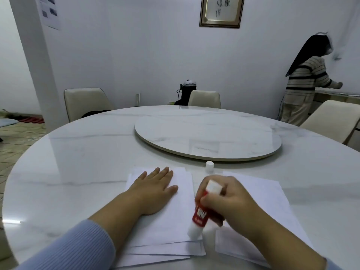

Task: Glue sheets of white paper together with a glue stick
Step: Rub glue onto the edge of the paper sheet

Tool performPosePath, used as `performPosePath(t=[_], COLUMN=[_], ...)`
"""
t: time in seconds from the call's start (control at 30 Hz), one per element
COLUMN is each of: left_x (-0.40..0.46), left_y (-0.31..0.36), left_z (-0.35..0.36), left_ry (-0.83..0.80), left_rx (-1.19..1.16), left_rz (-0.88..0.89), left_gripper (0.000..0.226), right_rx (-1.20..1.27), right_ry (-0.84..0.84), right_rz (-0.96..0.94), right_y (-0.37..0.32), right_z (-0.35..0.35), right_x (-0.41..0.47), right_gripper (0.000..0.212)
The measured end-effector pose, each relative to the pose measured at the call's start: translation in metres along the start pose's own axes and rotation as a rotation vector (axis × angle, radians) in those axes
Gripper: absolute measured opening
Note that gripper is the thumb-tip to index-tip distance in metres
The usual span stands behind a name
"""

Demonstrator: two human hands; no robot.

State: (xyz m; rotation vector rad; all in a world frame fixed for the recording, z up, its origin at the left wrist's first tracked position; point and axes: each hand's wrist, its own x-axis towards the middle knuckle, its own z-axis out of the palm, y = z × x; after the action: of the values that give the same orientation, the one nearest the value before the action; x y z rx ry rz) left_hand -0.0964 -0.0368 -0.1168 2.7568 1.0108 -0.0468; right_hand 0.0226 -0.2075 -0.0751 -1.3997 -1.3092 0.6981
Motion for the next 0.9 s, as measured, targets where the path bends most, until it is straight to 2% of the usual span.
performPosePath(t=[0.1,0.2,0.27,0.33,0.4,0.47,0.53,0.6,0.7,0.9], left_x=[-0.002,-0.003,-0.002,-0.005,-0.009,-0.014,-0.014,-0.013,-0.013,-0.023], left_y=[0.003,0.006,0.009,0.017,0.027,0.032,0.029,0.028,0.031,0.03], left_z=[-0.013,-0.031,-0.033,-0.026,-0.015,-0.014,-0.021,-0.024,-0.014,-0.007], left_ry=[-0.1,-0.207,-0.112,0.053,0.004,-0.127,-0.178,-0.141,-0.01,-0.119], left_rx=[0.007,-0.033,-0.047,0.068,0.143,0.104,0.074,-0.004,-0.049,-0.012], left_rz=[0.053,0.193,0.146,0.003,-0.023,0.014,0.058,0.066,-0.026,0.081], left_gripper=[0.058,0.055,0.053,0.048,0.051,0.054,0.054,0.055,0.056,0.062], right_rx=[0.335,0.38,0.397,0.416,0.401,0.402,0.399,0.373,0.217,-0.092], right_ry=[0.321,0.506,0.562,0.594,0.615,0.628,0.637,0.641,0.602,0.379], right_rz=[-0.019,0.003,0.021,0.018,0.003,-0.001,0.01,0.015,-0.004,0.038], right_y=[0.007,0.014,0.016,0.015,0.013,0.014,0.016,0.017,0.019,0.029], right_z=[-0.018,-0.031,-0.036,-0.039,-0.041,-0.041,-0.041,-0.04,-0.036,-0.016], right_x=[0.01,0.014,0.014,0.014,0.014,0.015,0.015,0.015,0.015,0.022], right_gripper=[0.015,0.025,0.025,0.023,0.021,0.02,0.018,0.016,0.013,0.014])
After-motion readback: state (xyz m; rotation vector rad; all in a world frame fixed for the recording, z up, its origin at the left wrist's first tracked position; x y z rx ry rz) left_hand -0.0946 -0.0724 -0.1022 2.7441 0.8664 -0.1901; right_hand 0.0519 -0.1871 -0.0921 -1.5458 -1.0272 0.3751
